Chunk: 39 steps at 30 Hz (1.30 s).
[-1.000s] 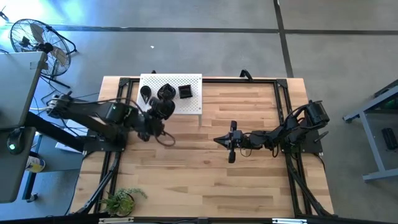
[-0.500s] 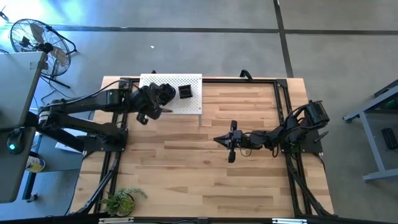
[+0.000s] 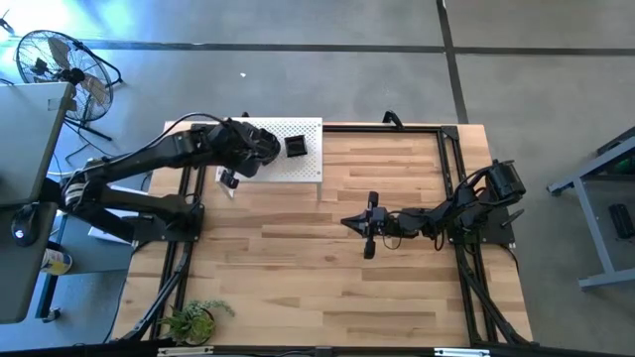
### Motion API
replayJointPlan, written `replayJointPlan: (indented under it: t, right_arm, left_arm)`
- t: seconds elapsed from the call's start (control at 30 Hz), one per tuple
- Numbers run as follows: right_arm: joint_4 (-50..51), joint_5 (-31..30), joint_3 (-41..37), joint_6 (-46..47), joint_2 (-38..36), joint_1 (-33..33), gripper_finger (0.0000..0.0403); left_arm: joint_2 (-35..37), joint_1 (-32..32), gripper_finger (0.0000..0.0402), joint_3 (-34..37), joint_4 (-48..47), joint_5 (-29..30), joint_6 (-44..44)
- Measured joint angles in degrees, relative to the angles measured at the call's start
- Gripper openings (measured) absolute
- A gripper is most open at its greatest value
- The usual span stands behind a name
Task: Pick & Place Mini shaped plates
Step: Stack the leaf-shaped plate on top of the leaf-shaped plate on the shelf
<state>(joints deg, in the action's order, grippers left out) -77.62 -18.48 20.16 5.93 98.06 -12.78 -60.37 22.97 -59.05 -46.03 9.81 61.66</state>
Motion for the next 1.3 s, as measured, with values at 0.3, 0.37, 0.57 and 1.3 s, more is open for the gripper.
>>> replayJointPlan:
  t: [0.3,0.37,0.57,1.3]
  right_arm:
    - [0.4,0.0,0.0,0.0,0.0,0.0,0.0002]
    - [0.4,0.0,0.0,0.0,0.0,0.0,0.0001]
    - [0.4,0.0,0.0,0.0,0.0,0.0,0.0002]
    - [0.4,0.0,0.0,0.2,0.0,0.0,0.0001]
  left_arm:
    - [-3.4,-0.1,0.0009,0.0,0.4,2.9,-0.4]
    - [-3.4,-0.1,0.0009,0.0,0.6,3.3,-0.8]
    - [-3.5,-0.1,0.0010,0.0,1.8,4.3,-2.5]
    - [0.3,-0.1,0.0020,0.0,1.6,-0.3,-10.9]
